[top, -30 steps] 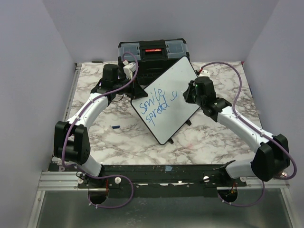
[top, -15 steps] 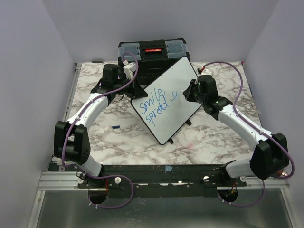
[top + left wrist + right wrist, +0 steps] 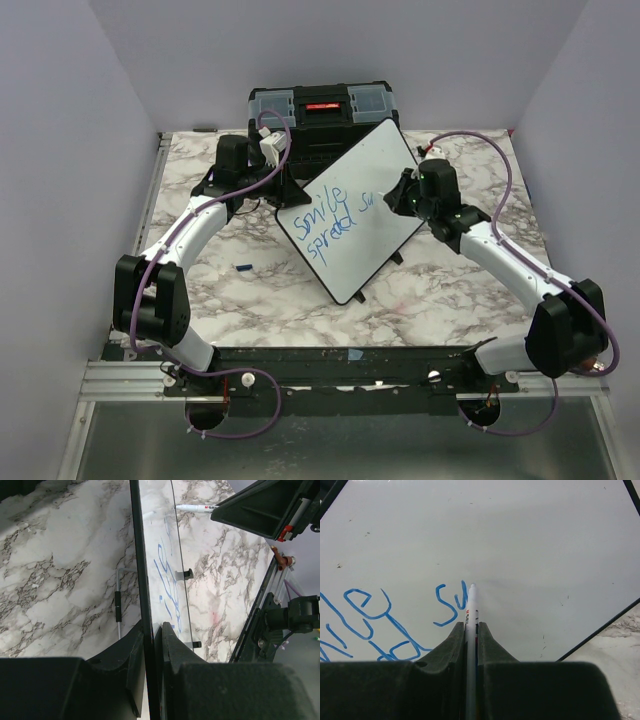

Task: Write a sentence on the whiteboard
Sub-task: Write a sentence on the whiteboard stand.

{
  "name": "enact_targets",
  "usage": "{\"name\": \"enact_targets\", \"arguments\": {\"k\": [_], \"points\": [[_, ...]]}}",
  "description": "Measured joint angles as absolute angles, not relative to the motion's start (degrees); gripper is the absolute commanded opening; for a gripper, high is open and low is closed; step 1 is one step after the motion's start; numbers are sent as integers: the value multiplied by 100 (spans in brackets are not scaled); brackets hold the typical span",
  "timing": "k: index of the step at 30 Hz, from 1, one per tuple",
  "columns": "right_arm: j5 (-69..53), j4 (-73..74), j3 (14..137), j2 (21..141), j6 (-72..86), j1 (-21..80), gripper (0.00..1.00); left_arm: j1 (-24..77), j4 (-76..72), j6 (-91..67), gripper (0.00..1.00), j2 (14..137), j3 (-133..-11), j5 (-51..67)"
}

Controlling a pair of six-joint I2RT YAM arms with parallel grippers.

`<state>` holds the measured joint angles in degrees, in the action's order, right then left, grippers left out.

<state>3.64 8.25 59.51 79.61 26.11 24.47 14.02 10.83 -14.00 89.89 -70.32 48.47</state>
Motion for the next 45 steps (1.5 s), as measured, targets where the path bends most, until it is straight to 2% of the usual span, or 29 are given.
{"name": "enact_targets", "arguments": {"k": [21, 45], "points": [[95, 497, 5924, 8235, 2746, 2362, 1, 1402, 1083, -1400, 0, 8989, -7032, 4845], [-510, 322, 5325, 7887, 2862, 2316, 1, 1402, 1083, -1400, 0, 8989, -7032, 4845]]}}
